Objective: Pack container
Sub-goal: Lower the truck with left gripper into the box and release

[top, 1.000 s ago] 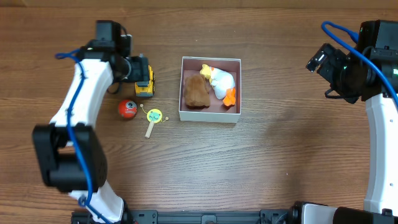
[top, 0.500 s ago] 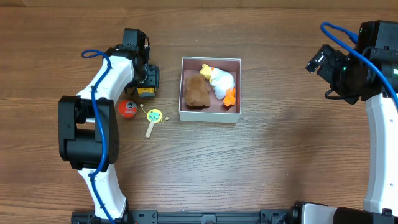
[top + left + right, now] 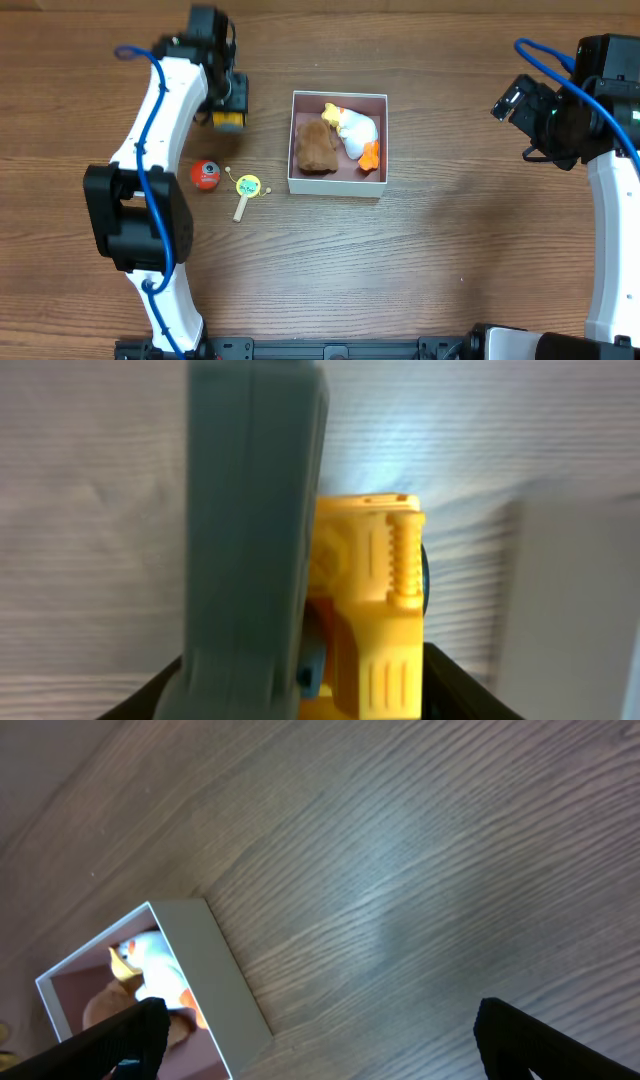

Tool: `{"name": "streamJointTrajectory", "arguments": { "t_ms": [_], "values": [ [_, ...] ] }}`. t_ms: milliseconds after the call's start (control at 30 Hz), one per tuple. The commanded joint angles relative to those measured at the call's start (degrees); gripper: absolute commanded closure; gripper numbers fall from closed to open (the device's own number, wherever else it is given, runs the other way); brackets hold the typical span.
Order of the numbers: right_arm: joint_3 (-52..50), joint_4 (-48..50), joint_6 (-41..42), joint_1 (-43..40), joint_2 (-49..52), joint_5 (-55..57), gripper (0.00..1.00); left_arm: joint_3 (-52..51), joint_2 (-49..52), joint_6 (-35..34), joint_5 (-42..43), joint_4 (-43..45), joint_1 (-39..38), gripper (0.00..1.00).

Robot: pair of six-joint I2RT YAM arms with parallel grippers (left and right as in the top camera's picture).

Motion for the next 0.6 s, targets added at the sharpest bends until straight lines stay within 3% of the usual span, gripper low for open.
{"name": "streamJointTrajectory", "arguments": {
  "t_ms": [0,67,133,167,233,300,367,467,567],
  "values": [
    [-0.1,-0.3,-1.1,-0.1,0.0,-0.3,0.0,14.7,-1.2,7.6,-0.1,-8.6,-4.2,0.84],
    [-0.1,-0.2,-1.1,-0.1,0.0,-0.3,0.0,19.8,-1.2,13.9,0.8,-12.8,-7.3,0.94],
    [-0.1,-0.3,-1.1,-0.1,0.0,-0.3,0.0,22.3,-1.2,24.2,3.3,-15.5,-11.2,0.96],
    [-0.1,-0.4,-1.1,-0.1,0.0,-0.3,0.0,22.4,-1.2,27.3,3.8,-16.0,-12.4,0.96],
    [-0.1,-0.8,-1.1,-0.1,0.0,-0.3,0.0,22.3,-1.2,40.2,7.0,-19.1,-16.9,0.94],
    [-0.1,-1.1,-1.1,-0.1,0.0,-0.3,0.0,22.2,-1.2,48.7,8.5,-21.8,-20.4,0.86],
    [-0.1,-1.5,-1.3,-0.1,0.0,-0.3,0.0,21.7,-1.2,52.9,8.3,-22.1,-24.0,0.86],
    [-0.1,-2.4,-1.3,-0.1,0.0,-0.3,0.0,19.3,-1.1,59.0,8.2,-19.8,-26.8,0.96],
    [-0.1,-2.8,-1.5,-0.1,0.0,-0.2,0.0,14.8,-1.1,59.9,8.3,-14.8,-27.3,0.96]
  ]
}}
